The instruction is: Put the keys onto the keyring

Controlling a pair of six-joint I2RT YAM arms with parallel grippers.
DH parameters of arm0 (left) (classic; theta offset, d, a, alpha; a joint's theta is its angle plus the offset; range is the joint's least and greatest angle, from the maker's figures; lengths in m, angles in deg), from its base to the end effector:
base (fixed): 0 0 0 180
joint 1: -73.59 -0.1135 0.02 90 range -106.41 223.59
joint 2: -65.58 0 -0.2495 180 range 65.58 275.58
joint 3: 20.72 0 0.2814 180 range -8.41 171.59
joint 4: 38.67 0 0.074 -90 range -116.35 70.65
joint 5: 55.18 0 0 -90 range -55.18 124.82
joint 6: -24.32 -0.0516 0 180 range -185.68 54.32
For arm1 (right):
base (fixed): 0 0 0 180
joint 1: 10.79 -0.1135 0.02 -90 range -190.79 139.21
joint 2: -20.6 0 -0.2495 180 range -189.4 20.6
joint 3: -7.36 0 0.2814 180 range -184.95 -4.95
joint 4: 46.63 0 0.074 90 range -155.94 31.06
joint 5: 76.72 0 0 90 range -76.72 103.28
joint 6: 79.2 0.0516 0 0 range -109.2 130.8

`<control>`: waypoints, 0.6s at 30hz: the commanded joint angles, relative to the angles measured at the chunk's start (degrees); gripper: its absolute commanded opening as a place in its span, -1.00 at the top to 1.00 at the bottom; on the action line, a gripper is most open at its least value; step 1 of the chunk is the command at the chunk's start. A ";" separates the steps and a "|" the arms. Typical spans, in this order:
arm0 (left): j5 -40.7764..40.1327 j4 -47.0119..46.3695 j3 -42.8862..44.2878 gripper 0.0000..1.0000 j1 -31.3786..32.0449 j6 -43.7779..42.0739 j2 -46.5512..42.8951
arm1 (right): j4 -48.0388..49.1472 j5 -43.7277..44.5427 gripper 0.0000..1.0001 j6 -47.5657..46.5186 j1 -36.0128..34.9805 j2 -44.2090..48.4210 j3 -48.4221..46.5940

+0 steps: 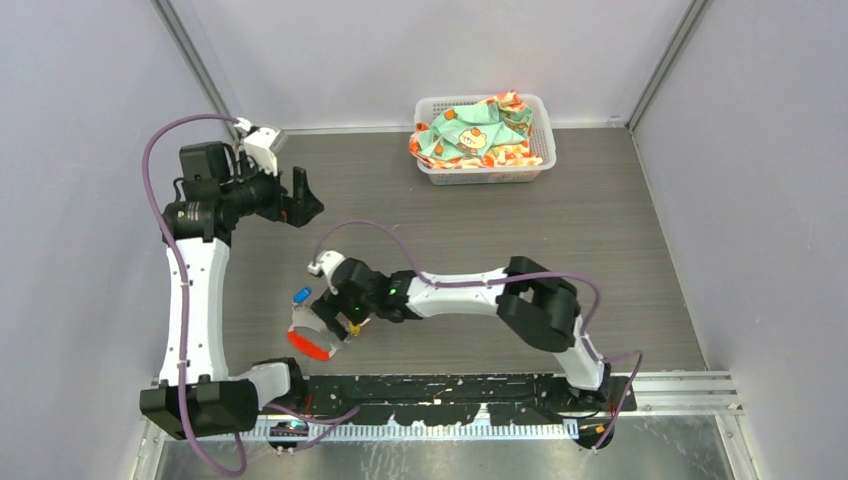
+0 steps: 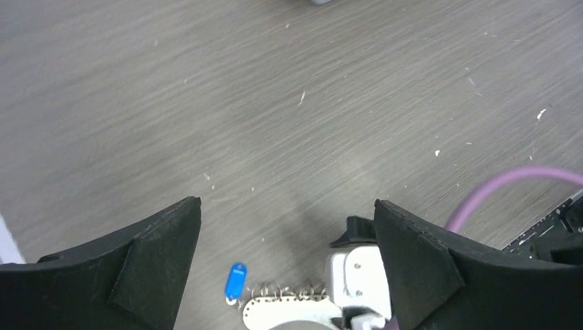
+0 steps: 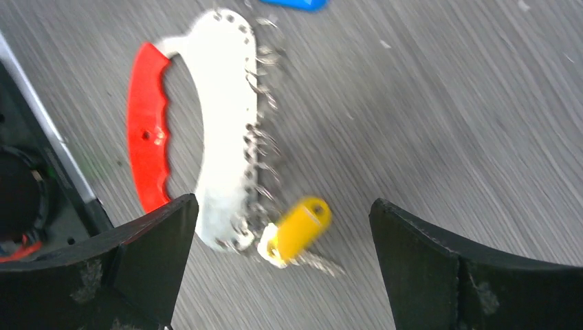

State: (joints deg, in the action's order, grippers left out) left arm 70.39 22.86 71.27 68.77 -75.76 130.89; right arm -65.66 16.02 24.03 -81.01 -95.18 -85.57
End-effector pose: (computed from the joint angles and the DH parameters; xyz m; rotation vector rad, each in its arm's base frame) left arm 0.2640 -0.0079 0.4003 0.4406 2.0483 -0.5173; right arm 0.1652 0.4521 0.1451 -1.1229 2.1222 0.6706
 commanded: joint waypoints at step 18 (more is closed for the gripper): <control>-6.73 7.79 -0.55 -0.99 -3.31 -10.25 2.73 | -13.21 17.50 -0.86 -2.24 4.89 -7.67 -5.03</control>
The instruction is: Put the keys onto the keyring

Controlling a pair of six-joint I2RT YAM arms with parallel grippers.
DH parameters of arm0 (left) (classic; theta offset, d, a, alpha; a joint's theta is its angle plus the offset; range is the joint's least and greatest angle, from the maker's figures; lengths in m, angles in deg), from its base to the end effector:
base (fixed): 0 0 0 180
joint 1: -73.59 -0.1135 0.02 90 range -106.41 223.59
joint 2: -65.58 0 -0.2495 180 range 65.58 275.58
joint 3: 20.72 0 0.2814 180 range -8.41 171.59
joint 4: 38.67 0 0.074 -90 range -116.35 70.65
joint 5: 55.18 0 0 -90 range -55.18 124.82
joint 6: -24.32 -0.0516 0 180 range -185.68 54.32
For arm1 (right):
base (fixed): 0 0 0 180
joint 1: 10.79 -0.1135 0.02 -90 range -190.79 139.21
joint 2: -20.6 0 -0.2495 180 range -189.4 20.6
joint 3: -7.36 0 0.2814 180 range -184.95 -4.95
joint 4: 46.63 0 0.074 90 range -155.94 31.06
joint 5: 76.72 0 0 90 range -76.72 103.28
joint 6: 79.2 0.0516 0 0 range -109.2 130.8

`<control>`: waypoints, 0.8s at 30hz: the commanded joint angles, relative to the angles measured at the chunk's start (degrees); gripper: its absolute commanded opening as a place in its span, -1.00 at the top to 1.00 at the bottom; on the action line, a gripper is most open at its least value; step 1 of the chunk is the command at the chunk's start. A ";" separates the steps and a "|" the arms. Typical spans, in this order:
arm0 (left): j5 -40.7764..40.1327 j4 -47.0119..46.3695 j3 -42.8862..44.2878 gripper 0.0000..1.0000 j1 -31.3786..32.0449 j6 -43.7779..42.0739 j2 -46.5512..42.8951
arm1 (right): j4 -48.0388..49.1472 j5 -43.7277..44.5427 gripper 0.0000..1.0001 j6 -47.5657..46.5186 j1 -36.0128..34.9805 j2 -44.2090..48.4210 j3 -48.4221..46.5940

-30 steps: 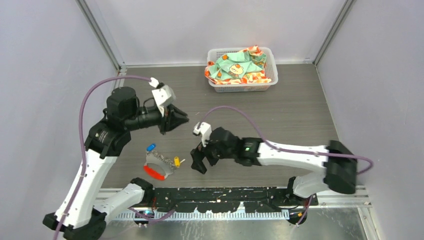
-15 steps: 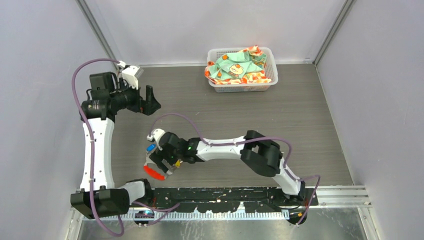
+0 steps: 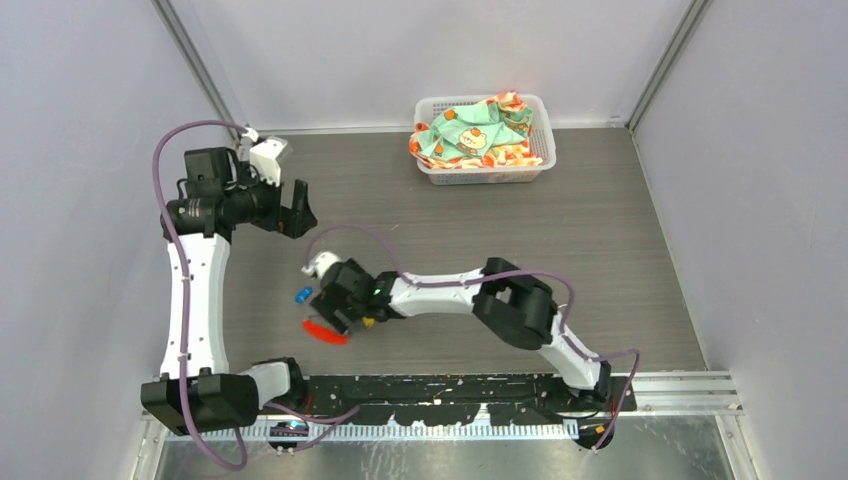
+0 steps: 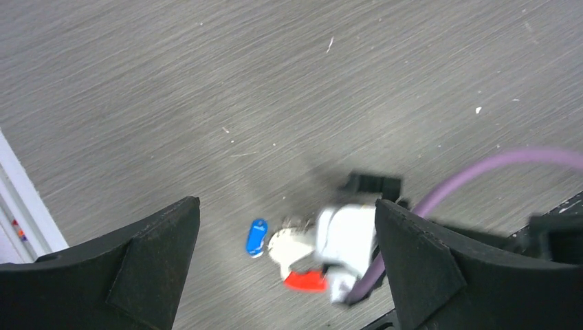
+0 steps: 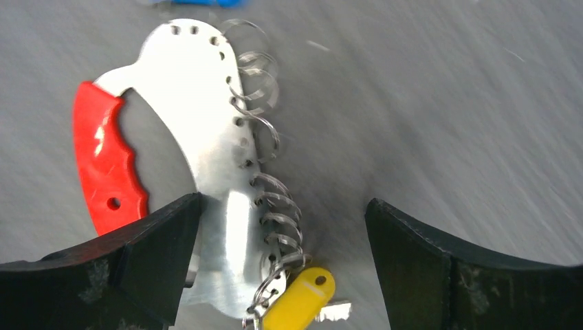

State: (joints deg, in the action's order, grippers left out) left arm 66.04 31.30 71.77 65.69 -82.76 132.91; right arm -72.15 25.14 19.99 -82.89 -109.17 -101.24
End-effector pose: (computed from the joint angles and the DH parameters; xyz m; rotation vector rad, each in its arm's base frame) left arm 0.2635 0.0096 0.3801 0.4377 2.2059 -0.4083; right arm 0.1722 0.4986 0.1131 -1.1704 2.1033 0.4324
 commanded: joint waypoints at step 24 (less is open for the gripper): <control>2.23 -14.39 -12.62 -0.99 -0.28 -0.64 2.65 | -16.81 21.63 -1.00 4.37 22.44 43.95 19.10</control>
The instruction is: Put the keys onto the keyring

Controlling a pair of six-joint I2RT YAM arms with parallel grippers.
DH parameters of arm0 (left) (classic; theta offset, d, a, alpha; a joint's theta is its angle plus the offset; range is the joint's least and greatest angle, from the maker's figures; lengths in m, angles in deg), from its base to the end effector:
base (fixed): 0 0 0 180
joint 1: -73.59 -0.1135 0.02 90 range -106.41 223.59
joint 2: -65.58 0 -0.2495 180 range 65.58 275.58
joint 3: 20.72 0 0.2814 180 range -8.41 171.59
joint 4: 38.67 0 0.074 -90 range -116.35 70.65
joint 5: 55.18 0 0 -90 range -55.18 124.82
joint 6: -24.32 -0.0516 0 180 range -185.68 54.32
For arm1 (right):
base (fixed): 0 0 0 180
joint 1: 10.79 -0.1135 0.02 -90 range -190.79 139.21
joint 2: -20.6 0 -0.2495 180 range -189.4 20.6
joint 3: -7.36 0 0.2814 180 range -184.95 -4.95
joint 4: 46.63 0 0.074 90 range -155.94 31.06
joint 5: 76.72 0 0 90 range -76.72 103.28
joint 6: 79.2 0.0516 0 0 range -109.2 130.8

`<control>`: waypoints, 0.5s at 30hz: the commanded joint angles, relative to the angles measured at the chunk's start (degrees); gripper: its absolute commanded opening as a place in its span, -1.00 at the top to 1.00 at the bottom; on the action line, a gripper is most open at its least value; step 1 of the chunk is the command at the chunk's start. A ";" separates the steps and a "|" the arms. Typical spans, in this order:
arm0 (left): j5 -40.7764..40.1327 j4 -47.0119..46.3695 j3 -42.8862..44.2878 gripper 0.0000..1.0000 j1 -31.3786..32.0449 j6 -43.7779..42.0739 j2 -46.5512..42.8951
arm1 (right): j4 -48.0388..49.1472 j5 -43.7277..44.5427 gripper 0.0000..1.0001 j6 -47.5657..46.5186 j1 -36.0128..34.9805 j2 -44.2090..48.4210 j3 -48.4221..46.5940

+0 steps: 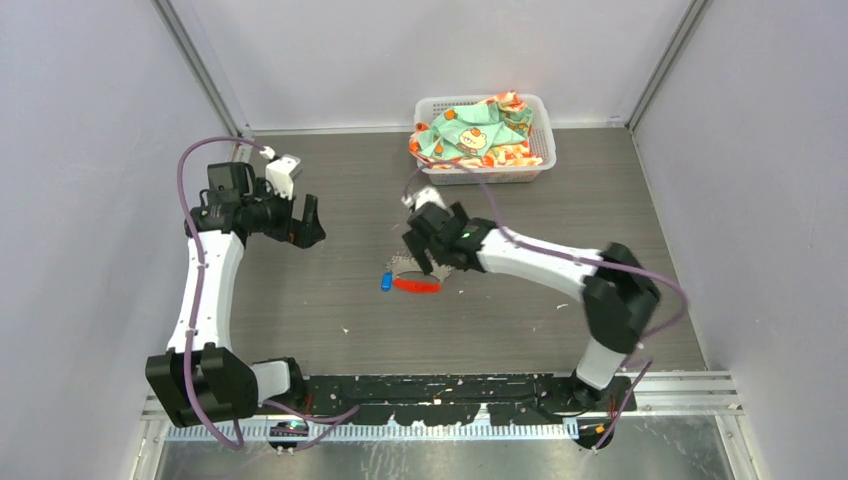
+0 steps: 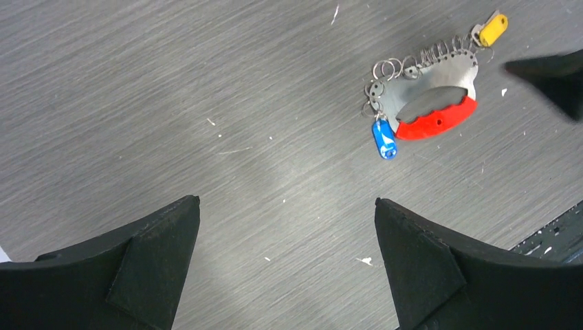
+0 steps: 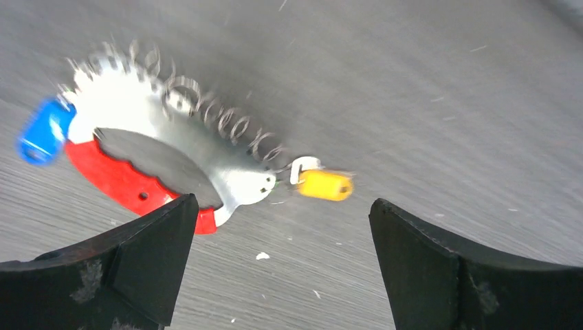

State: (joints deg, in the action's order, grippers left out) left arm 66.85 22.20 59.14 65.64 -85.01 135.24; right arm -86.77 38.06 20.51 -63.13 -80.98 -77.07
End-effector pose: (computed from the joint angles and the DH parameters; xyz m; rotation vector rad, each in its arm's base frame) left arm 0.2859 0.0123 0.3062 0.4660 2.2811 -0.4509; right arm 0.2641 0.3068 0.1733 -0.7395 2.3276 -0.0902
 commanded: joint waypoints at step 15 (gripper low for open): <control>3.92 -59.70 -32.53 -0.99 -0.15 16.14 4.84 | 33.07 29.07 -1.00 9.43 31.12 44.76 41.89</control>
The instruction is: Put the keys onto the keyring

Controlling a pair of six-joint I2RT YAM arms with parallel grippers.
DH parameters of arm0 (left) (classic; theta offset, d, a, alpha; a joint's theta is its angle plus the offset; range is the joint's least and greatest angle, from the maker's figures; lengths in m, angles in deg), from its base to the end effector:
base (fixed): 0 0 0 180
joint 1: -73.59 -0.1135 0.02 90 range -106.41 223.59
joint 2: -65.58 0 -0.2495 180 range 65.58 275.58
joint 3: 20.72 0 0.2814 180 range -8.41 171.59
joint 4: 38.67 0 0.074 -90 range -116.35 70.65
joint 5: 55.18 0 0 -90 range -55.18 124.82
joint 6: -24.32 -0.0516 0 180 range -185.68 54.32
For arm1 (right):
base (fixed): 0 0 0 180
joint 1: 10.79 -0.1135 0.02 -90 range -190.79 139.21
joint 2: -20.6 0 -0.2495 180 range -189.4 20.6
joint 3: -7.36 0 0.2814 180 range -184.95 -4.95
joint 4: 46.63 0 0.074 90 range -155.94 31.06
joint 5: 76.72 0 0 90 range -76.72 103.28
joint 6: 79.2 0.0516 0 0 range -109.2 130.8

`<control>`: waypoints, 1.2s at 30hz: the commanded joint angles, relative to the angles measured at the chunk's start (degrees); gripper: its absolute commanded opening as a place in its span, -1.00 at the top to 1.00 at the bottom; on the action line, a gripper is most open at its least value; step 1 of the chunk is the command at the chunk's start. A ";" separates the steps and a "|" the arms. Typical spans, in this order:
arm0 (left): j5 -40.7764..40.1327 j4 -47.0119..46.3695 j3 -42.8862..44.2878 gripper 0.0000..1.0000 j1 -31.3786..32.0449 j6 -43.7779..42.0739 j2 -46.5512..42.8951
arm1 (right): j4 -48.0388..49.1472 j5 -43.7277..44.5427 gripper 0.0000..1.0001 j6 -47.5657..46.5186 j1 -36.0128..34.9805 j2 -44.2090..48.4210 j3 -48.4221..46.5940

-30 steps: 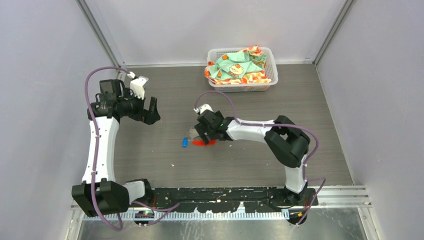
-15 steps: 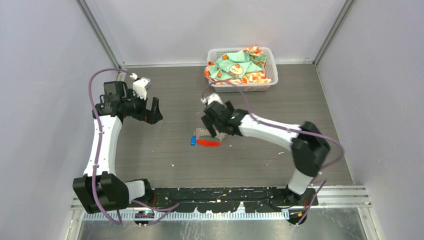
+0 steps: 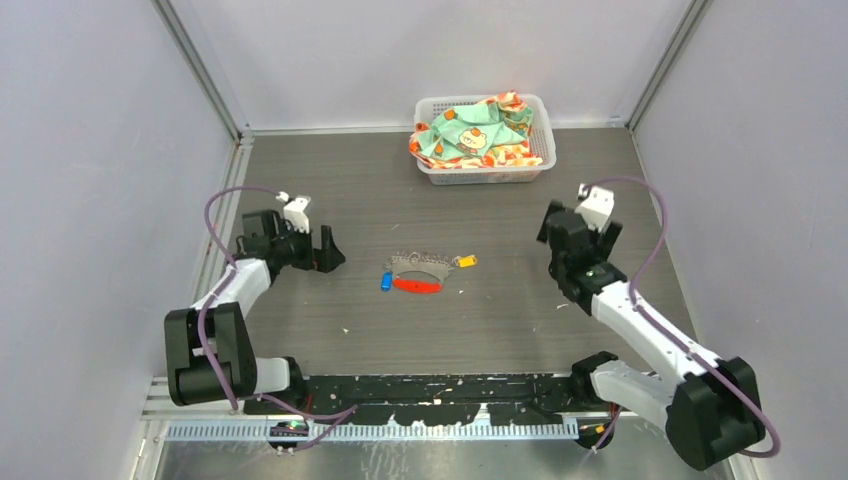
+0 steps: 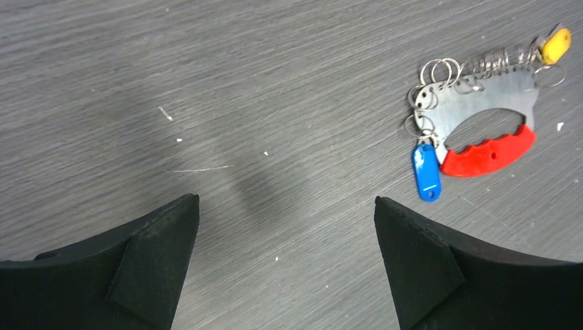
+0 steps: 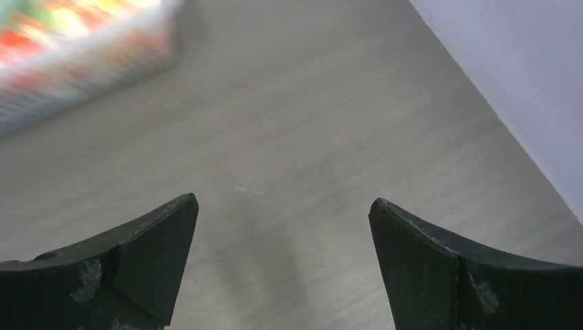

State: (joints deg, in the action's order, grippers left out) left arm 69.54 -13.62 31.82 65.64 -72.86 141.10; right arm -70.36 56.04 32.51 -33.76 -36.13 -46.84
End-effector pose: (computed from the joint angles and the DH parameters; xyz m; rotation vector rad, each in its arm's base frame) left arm 0.2958 0.0116 0.1587 0.2581 2.2822 -0.5915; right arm 0.2573 0.0710 0.2602 0.4309 1.8592 -0.2333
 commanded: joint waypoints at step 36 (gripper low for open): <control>-15.65 -69.96 -20.35 -0.99 3.44 7.88 13.82 | 67.02 -19.66 -1.00 -11.46 22.22 -32.12 22.30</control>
State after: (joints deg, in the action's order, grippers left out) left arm 55.44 -81.29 10.75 68.84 -63.61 155.99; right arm -8.20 38.89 20.23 -11.44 -68.58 -25.07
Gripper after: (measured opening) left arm 0.996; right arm 0.997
